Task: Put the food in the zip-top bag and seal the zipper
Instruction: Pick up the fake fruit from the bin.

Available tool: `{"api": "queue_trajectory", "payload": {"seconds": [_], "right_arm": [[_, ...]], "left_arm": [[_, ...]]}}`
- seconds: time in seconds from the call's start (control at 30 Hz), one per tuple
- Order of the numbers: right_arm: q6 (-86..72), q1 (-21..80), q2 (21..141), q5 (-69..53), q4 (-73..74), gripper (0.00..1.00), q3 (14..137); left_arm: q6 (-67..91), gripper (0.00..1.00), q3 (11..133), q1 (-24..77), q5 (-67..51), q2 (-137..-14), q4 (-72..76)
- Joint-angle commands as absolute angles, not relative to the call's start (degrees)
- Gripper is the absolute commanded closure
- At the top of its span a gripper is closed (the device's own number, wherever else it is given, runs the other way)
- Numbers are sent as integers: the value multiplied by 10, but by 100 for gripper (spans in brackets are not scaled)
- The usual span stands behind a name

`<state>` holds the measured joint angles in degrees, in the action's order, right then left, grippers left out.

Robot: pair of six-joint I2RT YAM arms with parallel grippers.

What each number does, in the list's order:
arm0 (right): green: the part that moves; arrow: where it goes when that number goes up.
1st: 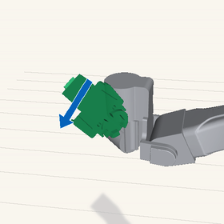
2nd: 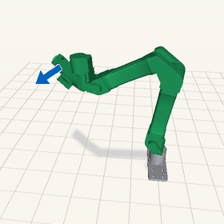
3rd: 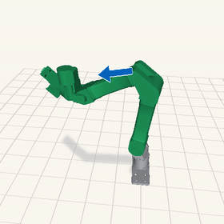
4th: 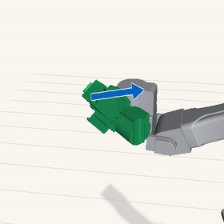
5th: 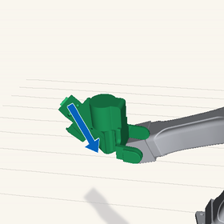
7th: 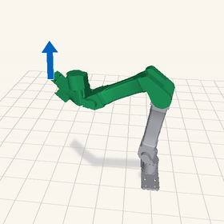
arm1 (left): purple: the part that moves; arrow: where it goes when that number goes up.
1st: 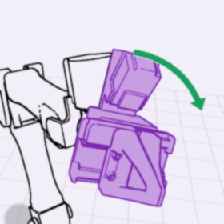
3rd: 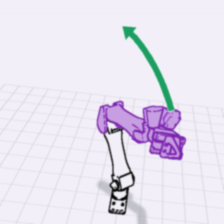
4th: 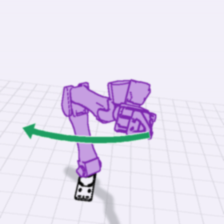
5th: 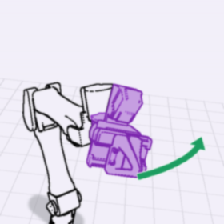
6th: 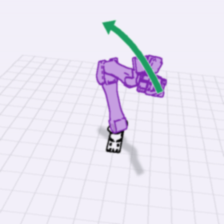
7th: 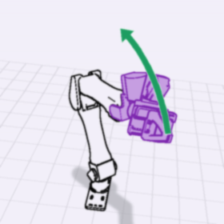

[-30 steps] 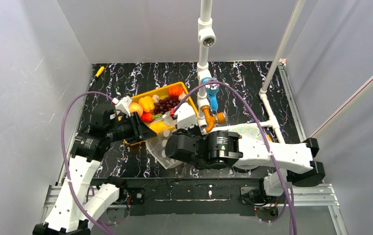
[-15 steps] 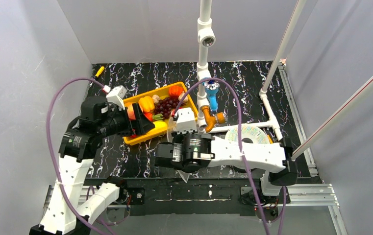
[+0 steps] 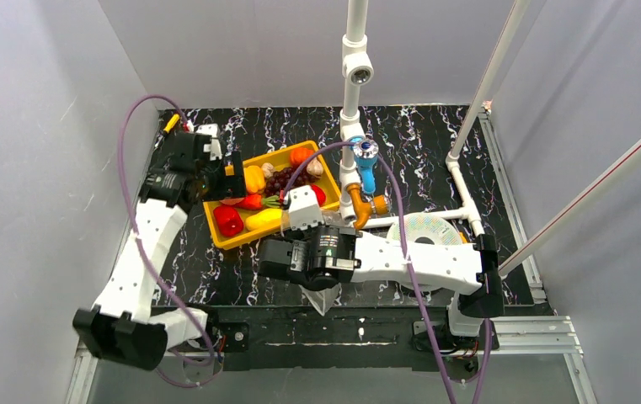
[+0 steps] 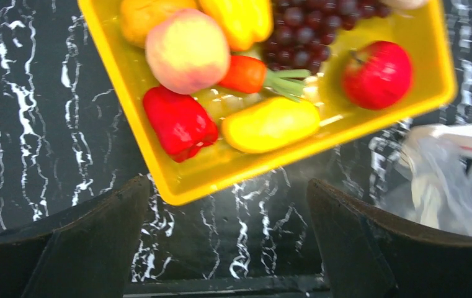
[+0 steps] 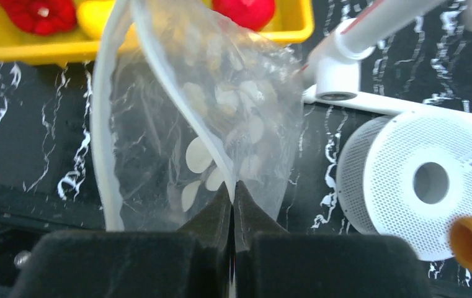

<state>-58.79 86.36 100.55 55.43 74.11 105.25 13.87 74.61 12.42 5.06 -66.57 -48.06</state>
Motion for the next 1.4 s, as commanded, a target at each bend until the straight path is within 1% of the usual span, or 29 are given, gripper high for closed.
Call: {"api": "queue_trajectory", "payload": {"seconds": [0.0, 0.1, 0.23, 0.37, 0.47, 0.63, 0.8, 1.1, 1.13, 1.23, 1.3, 1.37], "right_arm": [[-382, 826, 965, 408, 536, 99, 1001], [-347, 801, 957, 369, 498, 99, 991], [-315, 773, 960, 335, 460, 99, 986], [-315, 759, 967, 320, 450, 99, 991], [-314, 757, 965, 319, 448, 99, 989], [-311, 747, 950, 295, 421, 99, 956], [-313, 742, 938, 288, 418, 99, 944], [-321, 737, 931, 279, 407, 99, 935], [-321, 737, 930, 279, 408, 99, 934], [-323, 737, 925, 279, 407, 99, 931], [-323, 737, 924, 280, 406, 99, 930], [-324, 737, 925, 285, 408, 99, 931]], "left_arm": [[126, 2, 756, 72, 70, -701, -443], [144, 2, 758, 27, 5, -741, -420], [147, 2, 760, 19, -57, -795, -376], [122, 2, 769, 19, -44, -849, -372], [101, 2, 732, 19, -30, -842, -345], [89, 2, 701, 25, -55, -847, -300], [96, 2, 717, 29, -51, -906, -304], [87, 4, 735, 33, -67, -964, -302], [84, 7, 737, 33, -70, -969, -303], [81, 23, 744, 33, -67, -968, -311], [82, 36, 739, 33, -58, -950, -312], [85, 52, 727, 33, -53, -920, -307]]}}
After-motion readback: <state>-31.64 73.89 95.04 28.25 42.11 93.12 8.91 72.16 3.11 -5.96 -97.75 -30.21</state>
